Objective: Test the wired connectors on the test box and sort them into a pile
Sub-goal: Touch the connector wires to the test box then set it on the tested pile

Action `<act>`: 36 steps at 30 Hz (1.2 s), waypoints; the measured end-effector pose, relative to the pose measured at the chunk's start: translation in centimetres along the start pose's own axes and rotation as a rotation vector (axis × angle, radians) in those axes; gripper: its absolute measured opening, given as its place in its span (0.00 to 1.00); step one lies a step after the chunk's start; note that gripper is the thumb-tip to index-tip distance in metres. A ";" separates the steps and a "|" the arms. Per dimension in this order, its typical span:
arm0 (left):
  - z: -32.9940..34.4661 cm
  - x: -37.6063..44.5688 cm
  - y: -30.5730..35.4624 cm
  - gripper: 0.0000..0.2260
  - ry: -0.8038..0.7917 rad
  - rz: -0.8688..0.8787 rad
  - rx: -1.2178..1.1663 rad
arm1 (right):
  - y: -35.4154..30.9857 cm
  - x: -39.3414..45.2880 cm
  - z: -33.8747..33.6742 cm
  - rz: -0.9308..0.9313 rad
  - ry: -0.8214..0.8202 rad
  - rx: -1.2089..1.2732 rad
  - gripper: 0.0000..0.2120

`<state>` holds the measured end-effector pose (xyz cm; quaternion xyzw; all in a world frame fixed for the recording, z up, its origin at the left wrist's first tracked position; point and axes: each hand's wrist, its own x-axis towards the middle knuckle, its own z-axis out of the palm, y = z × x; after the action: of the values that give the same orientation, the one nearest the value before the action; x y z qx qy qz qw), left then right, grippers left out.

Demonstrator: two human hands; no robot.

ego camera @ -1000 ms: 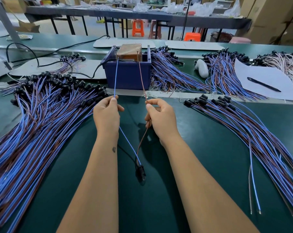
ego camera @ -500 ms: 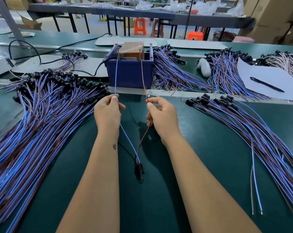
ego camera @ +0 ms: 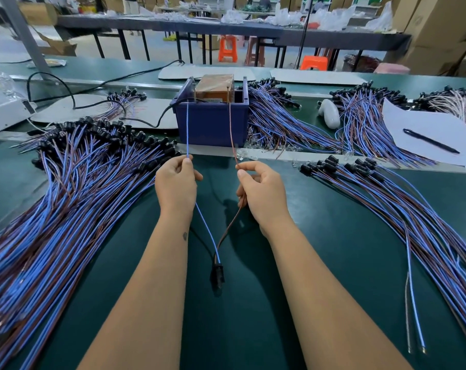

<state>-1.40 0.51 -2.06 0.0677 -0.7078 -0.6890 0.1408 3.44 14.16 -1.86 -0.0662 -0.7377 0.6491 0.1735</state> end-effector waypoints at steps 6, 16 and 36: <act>-0.1 0.2 -0.3 0.09 -0.043 0.062 0.065 | 0.0 0.0 0.1 -0.007 -0.008 -0.011 0.07; 0.2 0.0 -0.1 0.09 -0.061 0.104 0.097 | 0.1 0.1 0.1 -0.013 -0.007 -0.032 0.07; 0.4 0.5 -0.3 0.10 -0.042 0.054 0.115 | 0.0 -0.1 0.1 -0.024 -0.009 -0.060 0.07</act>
<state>-1.99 0.70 -2.35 0.0424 -0.7504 -0.6445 0.1403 3.52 14.08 -1.91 -0.0595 -0.7585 0.6248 0.1757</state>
